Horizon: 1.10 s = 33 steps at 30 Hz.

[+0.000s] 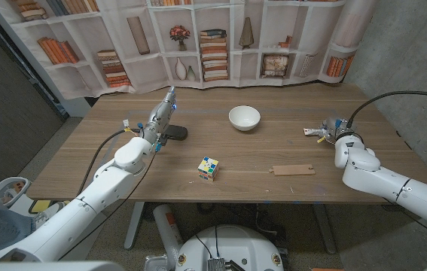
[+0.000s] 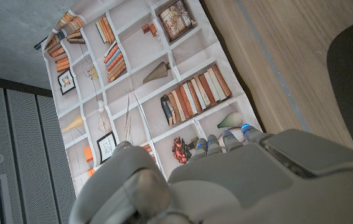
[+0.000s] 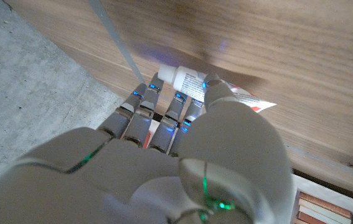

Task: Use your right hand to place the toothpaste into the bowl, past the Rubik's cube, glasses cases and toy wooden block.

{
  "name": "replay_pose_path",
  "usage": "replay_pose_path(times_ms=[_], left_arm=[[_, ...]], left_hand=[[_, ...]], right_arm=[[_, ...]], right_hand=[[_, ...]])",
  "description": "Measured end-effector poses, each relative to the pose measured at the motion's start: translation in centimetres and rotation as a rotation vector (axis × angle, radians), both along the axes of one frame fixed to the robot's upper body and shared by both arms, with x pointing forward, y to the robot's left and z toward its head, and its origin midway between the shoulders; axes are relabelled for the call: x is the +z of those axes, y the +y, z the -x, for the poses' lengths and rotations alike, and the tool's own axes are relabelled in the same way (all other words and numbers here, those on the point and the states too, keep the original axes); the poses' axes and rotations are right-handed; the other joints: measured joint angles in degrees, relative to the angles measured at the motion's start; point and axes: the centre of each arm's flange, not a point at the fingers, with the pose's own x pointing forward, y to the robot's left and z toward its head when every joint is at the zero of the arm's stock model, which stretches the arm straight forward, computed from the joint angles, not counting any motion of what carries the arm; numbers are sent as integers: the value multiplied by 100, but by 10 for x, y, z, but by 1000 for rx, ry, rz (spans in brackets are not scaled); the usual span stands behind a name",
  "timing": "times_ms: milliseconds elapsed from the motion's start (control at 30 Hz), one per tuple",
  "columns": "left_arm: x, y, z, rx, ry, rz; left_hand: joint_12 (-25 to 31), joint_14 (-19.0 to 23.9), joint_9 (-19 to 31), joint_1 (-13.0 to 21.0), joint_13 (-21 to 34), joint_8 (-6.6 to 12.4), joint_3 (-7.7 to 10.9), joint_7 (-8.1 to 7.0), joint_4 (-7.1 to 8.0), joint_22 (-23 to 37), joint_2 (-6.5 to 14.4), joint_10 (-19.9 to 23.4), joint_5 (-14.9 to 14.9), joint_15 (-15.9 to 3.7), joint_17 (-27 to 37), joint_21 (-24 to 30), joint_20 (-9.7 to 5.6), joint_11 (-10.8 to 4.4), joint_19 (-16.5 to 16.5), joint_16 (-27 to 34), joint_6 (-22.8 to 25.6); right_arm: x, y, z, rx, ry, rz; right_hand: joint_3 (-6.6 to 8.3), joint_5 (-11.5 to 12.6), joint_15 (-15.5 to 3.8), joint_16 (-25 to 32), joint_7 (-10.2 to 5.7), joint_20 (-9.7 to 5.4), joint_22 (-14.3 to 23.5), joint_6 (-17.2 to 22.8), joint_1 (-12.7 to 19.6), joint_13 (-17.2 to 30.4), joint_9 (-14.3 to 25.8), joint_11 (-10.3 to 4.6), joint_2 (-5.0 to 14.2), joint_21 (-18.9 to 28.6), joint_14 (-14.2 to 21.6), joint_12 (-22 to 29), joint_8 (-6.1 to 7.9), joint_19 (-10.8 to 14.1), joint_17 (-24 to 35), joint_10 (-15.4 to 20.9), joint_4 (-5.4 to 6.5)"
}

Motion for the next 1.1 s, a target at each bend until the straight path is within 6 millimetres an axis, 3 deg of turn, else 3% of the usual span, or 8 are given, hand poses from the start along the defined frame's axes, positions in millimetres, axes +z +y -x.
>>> replay_pose_path(times_ms=[633,1100], left_arm=[[3,-2,1,-3,-3,-5],[4,-5,3,-3,-5,-9]], left_hand=[[0,0,0,30,0,0,-47,0,-1,0,30,0,0,0,0,0,0,0,0,0,0],[0,0,0,30,0,0,-47,0,0,0,30,0,0,0,0,0,0,0,0,0,0]], right_arm=[[12,5,12,12,-46,13],[22,13,21,96,-93,1]], right_hand=[[-1,0,0,-26,6,0,-1,-7,0,1,0,1,-1,0,-1,0,-43,0,-1,-1,0],[70,-45,-21,-110,6,0,-1,-7,76,1,-2,-23,75,0,-23,-44,-88,-1,-3,-24,-71]])
